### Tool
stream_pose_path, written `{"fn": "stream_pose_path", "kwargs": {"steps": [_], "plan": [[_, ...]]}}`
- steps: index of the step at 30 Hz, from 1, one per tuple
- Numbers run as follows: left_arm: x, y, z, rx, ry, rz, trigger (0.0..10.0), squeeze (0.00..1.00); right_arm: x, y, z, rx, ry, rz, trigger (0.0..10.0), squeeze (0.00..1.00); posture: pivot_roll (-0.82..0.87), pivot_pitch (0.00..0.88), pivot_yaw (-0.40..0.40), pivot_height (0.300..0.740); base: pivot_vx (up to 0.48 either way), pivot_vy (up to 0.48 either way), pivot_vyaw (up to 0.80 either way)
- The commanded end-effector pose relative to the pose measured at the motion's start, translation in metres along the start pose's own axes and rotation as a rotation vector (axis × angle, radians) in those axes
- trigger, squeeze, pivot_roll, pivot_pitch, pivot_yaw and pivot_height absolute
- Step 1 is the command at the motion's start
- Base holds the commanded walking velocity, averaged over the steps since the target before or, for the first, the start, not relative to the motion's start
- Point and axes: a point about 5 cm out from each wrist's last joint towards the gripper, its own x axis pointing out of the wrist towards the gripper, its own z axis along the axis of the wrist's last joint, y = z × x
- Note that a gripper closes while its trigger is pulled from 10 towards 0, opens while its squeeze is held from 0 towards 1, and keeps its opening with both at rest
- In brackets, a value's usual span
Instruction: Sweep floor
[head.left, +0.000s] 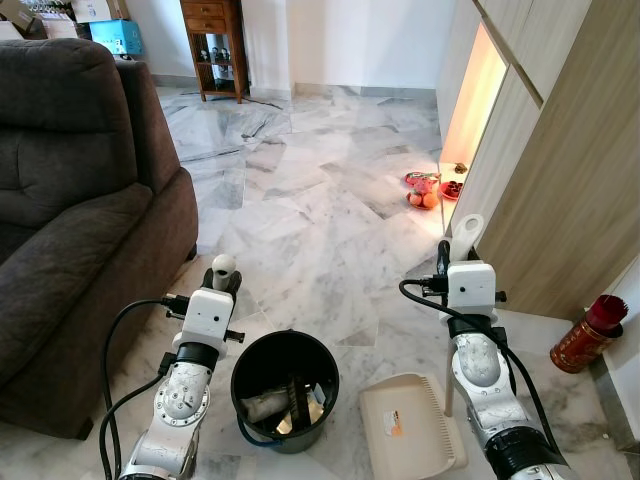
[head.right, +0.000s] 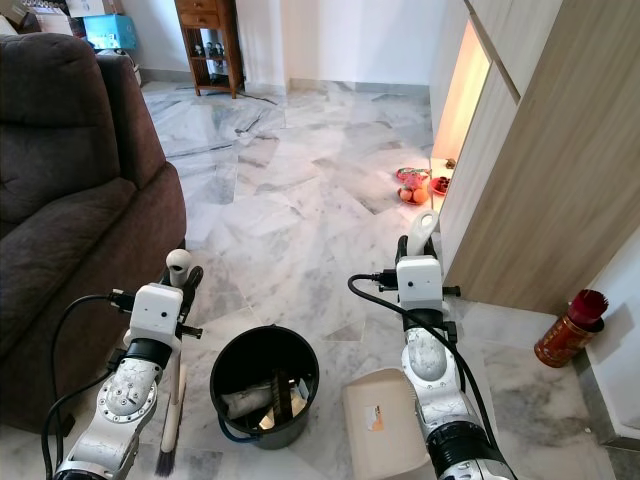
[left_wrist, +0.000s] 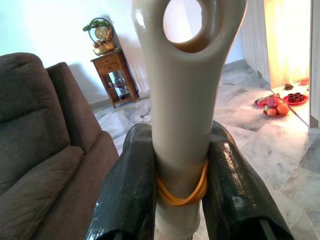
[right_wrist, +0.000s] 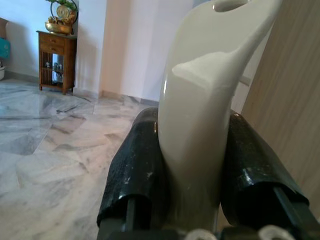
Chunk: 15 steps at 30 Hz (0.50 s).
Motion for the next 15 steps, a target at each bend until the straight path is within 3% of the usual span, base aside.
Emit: {"fn": "stream_pose_path", "kwargs": {"steps": [1,15], "plan": [[0.0033,0.0004,0.0106,0.013,-0.061,-0.009,10.0,0.00,0.0070,-0.0005,0.0095,0.004,-0.052,0.004,10.0,0.00,0.14,0.000,0.020,0.740,0.000,0.000,0.00],[0.0044,0.0002,0.0111,0.011,-0.060,-0.001,10.0,0.00,0.0082,0.0031,0.0102,0.013,-0.057,0.026,10.0,0.00,0.14,0.000,0.010,0.740,0.000,0.000,0.00]]}}
